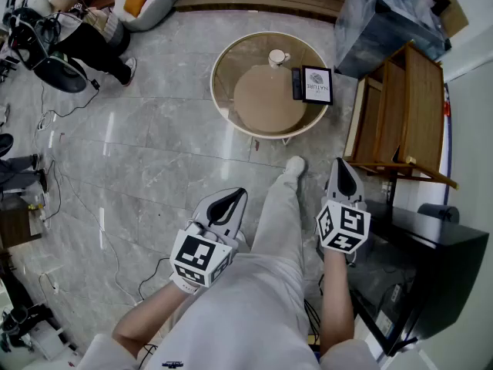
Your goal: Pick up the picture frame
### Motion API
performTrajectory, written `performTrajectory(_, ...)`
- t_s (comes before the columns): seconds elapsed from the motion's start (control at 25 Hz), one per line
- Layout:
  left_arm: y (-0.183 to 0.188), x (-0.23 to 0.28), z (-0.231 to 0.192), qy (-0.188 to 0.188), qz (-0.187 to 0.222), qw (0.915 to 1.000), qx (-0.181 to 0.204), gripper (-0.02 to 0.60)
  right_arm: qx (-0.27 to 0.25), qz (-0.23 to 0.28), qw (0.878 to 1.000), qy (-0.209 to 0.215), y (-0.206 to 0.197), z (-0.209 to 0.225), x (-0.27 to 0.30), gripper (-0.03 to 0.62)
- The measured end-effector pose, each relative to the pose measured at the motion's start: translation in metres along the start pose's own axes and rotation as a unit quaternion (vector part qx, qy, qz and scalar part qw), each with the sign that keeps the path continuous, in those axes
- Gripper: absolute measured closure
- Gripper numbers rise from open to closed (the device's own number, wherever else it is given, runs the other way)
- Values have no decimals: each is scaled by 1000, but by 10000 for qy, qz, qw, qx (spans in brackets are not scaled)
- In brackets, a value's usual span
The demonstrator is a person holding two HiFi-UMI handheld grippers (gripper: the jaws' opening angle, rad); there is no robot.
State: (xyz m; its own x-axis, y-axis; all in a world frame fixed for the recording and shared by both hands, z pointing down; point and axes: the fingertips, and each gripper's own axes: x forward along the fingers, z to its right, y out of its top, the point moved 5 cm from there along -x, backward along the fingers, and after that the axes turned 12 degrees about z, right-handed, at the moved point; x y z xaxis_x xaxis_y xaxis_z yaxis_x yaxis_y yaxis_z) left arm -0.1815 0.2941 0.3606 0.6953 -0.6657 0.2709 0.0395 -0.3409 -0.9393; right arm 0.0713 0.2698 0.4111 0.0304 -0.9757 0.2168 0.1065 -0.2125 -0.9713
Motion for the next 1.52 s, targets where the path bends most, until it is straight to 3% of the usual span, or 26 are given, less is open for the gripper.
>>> performTrajectory(0.24, -11, -104, 36, 72, 242, 9994, -255, 578, -285, 249, 9988, 314, 35, -70, -171, 591)
performTrajectory(0.52, -27, -146, 91, 154, 314, 9986, -399, 578, 7, -31, 9987, 515, 18, -78, -279, 591)
performTrajectory(0.84, -13, -127, 163, -37, 434, 9989, -144, 578, 229, 293, 9974, 611, 31, -30, -298, 588)
performTrajectory(1.0, -9, -122, 178, 25, 450, 9990, -57, 578, 298, 361, 9965, 696, 32, -9, -300, 588)
performTrajectory(1.32, -22, -101, 188, 120, 178, 9997, -111, 578, 548, 253, 9947, 835, 25, 18, -282, 588)
performTrajectory(1.52, -16, -67, 166, 93, 240, 9996, -82, 578, 579, 240, 9934, 965, 23, 13, -239, 588)
